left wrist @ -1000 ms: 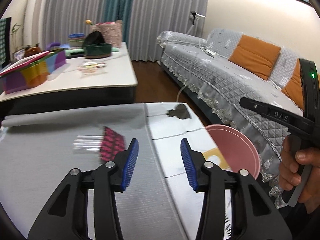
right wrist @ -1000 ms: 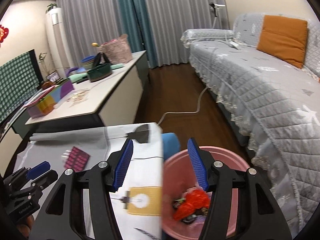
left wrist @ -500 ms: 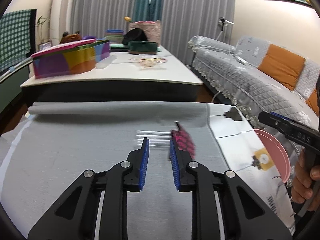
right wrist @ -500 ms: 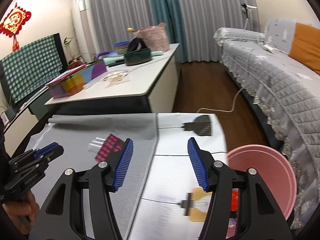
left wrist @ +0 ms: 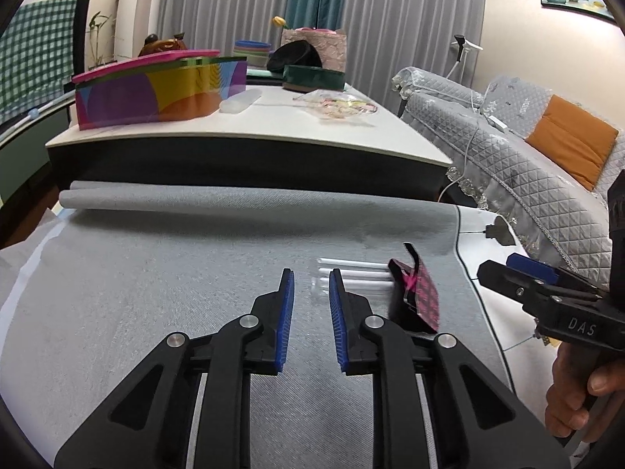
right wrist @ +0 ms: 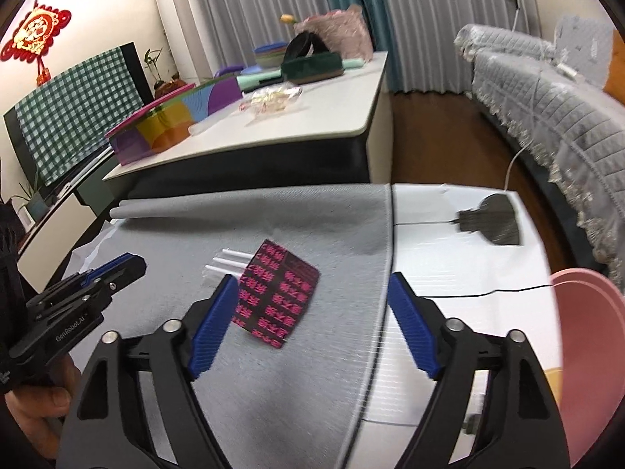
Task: Collect trash
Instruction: 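Grasp the black card with pink characters with the right gripper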
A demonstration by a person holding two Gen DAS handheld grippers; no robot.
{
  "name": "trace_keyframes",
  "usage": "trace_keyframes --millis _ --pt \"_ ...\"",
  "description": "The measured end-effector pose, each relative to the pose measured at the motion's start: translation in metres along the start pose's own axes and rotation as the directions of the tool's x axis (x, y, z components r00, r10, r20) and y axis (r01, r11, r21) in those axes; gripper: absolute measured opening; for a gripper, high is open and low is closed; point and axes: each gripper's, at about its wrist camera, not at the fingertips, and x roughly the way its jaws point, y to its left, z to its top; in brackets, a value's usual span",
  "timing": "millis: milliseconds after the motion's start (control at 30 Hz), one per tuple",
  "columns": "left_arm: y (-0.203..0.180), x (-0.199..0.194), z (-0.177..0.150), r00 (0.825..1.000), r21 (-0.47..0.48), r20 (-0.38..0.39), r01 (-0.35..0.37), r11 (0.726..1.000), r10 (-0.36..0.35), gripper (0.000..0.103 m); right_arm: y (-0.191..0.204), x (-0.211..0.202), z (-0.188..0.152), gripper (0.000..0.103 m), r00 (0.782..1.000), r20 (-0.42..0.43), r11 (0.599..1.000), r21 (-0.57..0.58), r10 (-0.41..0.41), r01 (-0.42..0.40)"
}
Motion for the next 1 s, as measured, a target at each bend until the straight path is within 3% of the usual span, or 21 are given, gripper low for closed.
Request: trace_keyframes --millis 233,467,633,733,767,867,1000 --pt "0.010 0.020 -0.003 0.999 -0.023 -0.039 -0.007 1.000 0.006 0.018 0.011 0.034 0.003 0.089 0.997 -0.065 0.999 0.018 0.043 -0.042" --pt "0.013 0.037 -0.004 0.998 -0.038 -0.070 0.003 0.999 -0.006 0.018 0.018 0.066 -0.002 0.089 0.988 -0.149 0.999 0.010 0.034 -0.032" --pt "0.011 0.045 0.001 0.996 -0.051 -0.079 0.033 0.998 -0.037 0.018 0.014 0.064 -0.004 0.059 0.983 -0.175 0.998 0.011 0.060 -0.059" --pt "0.008 0.053 0.002 0.994 -0.063 -0.095 0.043 0.997 -0.048 0.020 0.011 0.057 -0.005 0.058 0.984 -0.169 0.998 0.007 0.056 -0.056" --pt "0.008 0.055 0.003 0.993 -0.072 -0.100 0.052 0.996 -0.059 0.022 0.009 0.055 -0.005 0.058 0.985 -0.164 0.998 0.008 0.055 -0.054" --pt "0.006 0.061 0.005 0.991 -0.086 -0.111 0.066 0.994 -0.075 0.042 0.002 0.048 -0.004 0.057 0.988 -0.146 0.999 0.012 0.045 -0.043" --pt "0.002 0.072 0.005 0.985 -0.103 -0.141 0.083 0.991 -0.097 0.045 -0.007 0.044 -0.005 0.057 0.990 -0.139 1.000 0.011 0.025 -0.024"
